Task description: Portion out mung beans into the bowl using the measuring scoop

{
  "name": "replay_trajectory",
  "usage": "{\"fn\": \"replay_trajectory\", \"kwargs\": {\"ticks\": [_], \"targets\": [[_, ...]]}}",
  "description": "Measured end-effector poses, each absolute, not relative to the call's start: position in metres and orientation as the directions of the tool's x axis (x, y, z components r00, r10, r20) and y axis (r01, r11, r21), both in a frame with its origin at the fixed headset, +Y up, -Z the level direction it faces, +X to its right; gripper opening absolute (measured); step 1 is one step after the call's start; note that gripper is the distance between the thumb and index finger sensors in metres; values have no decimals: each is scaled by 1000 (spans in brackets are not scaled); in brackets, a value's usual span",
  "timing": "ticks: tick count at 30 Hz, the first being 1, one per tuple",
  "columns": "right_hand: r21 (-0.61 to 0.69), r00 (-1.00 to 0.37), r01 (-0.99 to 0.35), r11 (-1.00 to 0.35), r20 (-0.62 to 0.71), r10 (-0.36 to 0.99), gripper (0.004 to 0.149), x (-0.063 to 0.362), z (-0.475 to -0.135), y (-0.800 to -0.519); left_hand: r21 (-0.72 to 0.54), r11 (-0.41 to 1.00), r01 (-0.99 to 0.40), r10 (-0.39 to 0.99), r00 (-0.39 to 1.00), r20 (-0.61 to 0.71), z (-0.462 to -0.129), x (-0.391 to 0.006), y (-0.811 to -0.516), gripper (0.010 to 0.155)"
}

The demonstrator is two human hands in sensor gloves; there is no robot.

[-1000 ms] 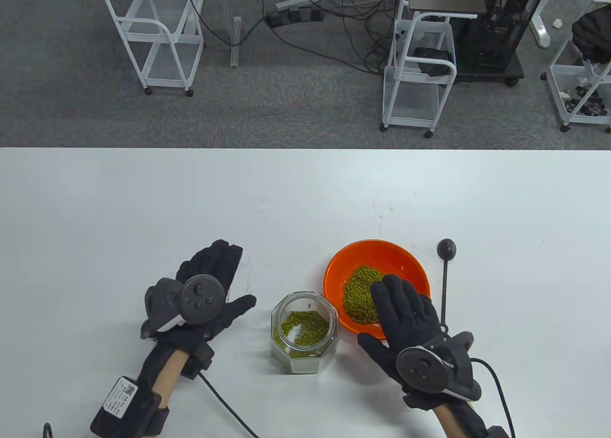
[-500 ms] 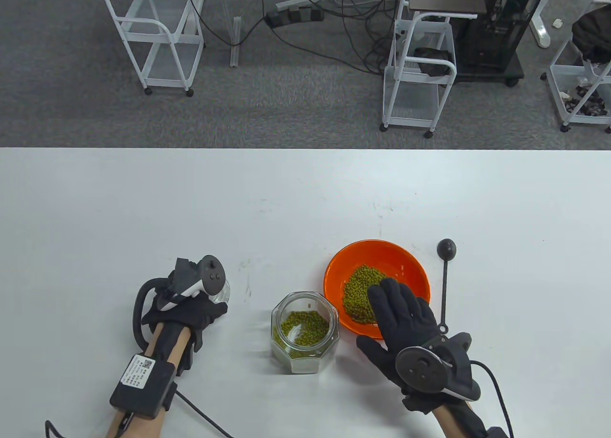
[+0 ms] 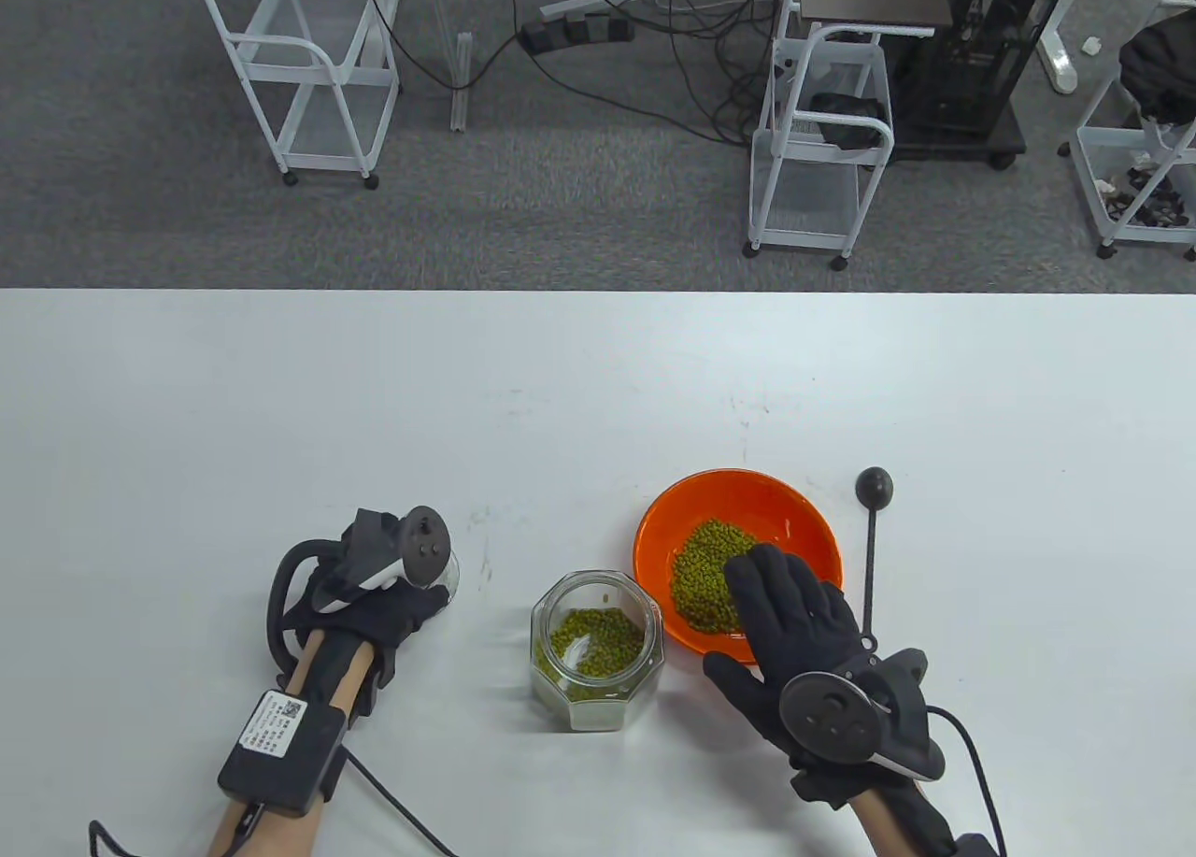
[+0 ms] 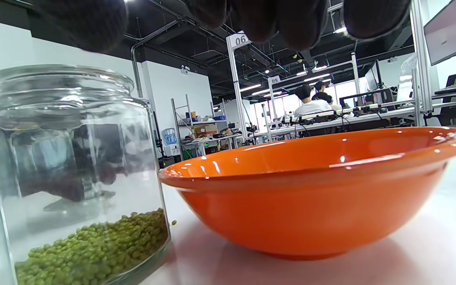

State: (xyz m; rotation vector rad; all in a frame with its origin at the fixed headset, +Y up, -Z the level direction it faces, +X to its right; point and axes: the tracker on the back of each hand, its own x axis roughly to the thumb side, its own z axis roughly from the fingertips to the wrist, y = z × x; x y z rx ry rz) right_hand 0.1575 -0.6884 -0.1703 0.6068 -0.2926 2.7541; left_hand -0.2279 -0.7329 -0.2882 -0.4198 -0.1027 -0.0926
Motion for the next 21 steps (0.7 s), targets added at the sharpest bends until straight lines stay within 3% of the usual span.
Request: {"fn": "replay_trajectory", "kwargs": {"ticks": [14, 21], "targets": [[-106, -868, -333, -937, 422, 260, 86, 159, -171, -690, -200, 976, 81, -16, 952, 305, -252, -179, -614, 87], [-90, -873, -336, -938, 405, 273, 86, 163, -174, -691, -118, 981, 154, -89, 898, 430, -229, -139, -590, 87]]}}
